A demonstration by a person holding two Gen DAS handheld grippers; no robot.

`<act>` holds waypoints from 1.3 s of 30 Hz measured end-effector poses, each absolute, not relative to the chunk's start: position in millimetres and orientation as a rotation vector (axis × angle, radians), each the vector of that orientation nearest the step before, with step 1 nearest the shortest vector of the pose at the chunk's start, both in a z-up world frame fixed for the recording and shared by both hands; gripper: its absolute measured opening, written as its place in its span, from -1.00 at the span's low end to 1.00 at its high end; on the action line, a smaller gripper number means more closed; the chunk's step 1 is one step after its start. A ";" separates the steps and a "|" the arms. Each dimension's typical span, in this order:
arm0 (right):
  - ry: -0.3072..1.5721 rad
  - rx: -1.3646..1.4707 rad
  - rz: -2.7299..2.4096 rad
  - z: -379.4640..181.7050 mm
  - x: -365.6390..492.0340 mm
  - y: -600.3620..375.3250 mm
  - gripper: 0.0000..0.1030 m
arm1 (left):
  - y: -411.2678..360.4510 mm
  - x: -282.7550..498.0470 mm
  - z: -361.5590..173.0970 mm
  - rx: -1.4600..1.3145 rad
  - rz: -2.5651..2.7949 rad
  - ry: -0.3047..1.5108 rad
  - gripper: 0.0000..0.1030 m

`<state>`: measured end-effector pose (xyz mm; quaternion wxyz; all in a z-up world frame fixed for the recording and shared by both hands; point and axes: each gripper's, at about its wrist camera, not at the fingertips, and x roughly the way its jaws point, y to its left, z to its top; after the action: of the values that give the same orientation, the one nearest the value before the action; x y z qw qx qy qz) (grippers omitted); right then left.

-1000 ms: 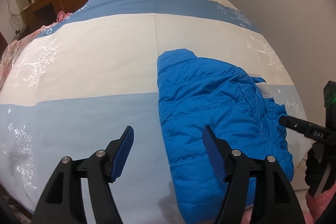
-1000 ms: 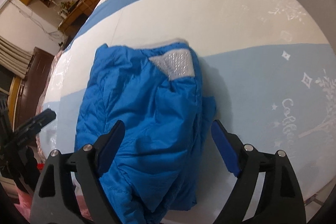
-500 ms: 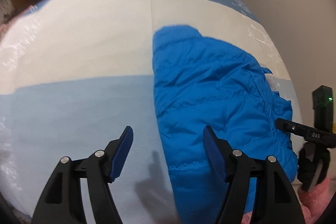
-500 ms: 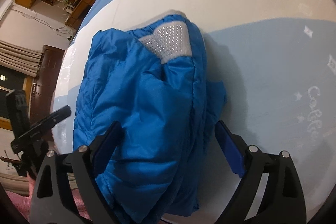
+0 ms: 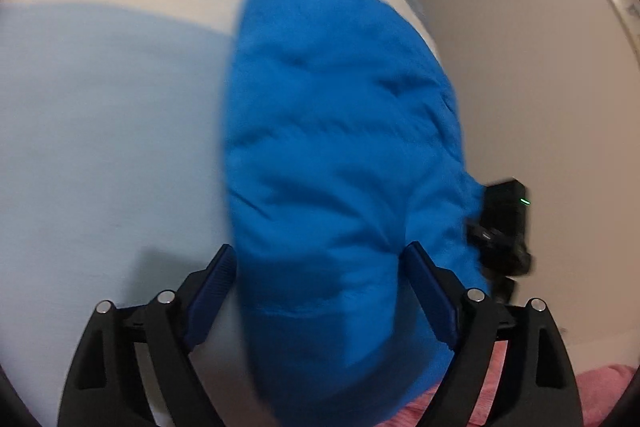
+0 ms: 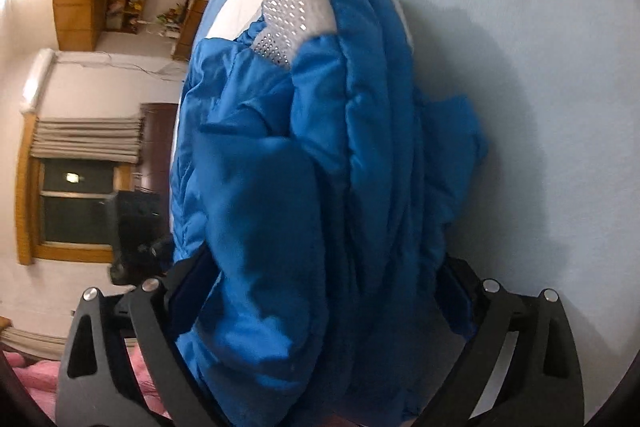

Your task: Fold large clothes

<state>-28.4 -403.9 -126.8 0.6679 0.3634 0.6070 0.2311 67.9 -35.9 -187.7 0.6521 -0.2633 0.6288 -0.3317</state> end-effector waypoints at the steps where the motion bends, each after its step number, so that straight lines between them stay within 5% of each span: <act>1: 1.361 0.836 0.531 -128.2 -29.7 -403.7 0.85 | -40.1 66.1 -191.1 -0.606 -0.759 1.422 0.78; 3: 1.346 0.838 0.540 -128.1 -31.7 -404.5 0.82 | -46.1 62.3 -195.9 -0.630 -0.767 1.412 0.79; 5: 1.329 0.840 0.551 -127.7 -35.9 -403.8 0.55 | -50.5 58.2 -193.4 -0.616 -0.747 1.396 0.77; 11: 1.299 0.807 0.569 -106.3 -42.7 -410.7 -0.07 | -58.9 45.8 -165.9 -0.517 -0.717 1.347 0.38; 39: 1.458 0.348 0.244 -55.9 -42.9 -344.4 -0.18 | -100.7 32.5 -146.9 -0.245 -0.501 1.366 0.27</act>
<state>-42.9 -344.4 -55.9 0.7253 0.1576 0.6609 0.1105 32.5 -100.7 -146.9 0.7399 -0.1116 0.6229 -0.2284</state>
